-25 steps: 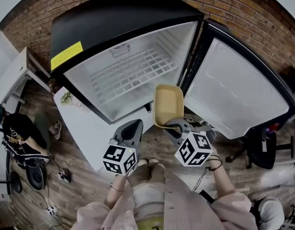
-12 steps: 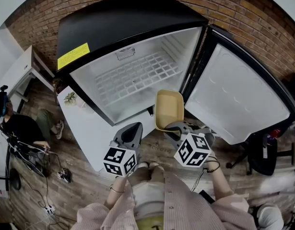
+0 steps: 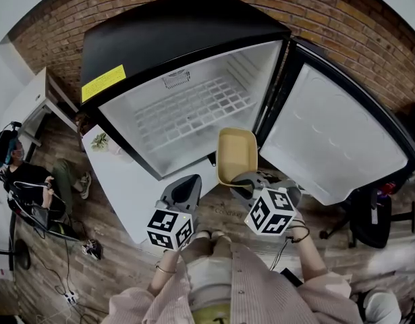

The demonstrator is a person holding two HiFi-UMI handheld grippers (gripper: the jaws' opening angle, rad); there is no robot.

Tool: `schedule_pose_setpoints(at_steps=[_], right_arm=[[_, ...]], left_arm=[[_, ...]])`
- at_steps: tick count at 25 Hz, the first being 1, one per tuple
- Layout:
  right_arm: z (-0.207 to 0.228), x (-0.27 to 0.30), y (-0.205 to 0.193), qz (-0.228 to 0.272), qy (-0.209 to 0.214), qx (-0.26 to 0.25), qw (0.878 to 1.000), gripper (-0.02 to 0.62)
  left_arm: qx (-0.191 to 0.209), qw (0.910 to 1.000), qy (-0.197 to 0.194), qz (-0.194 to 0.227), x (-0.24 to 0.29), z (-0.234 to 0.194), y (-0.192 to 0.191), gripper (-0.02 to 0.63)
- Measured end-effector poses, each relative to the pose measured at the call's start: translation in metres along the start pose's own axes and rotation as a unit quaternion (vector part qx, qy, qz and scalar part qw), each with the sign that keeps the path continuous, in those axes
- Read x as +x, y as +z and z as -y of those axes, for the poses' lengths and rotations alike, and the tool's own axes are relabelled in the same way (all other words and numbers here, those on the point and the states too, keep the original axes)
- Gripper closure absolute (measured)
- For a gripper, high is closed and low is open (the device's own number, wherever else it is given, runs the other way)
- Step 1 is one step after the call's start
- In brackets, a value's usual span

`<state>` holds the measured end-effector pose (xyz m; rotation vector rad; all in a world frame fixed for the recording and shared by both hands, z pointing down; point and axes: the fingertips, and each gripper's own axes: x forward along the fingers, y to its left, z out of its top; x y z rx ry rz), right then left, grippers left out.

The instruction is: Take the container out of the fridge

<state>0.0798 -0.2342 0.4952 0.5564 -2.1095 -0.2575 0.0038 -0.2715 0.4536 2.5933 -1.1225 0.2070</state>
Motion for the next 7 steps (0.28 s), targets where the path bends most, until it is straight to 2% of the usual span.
schedule_pose_setpoints(at_steps=[7], right_arm=[[-0.0053,0.0015,-0.0003,-0.001,0.008,-0.003,1.000,0.574]], left_arm=[[0.000,1.0000,0.001,-0.001,-0.0021,-0.0001,-0.0008,0.615]])
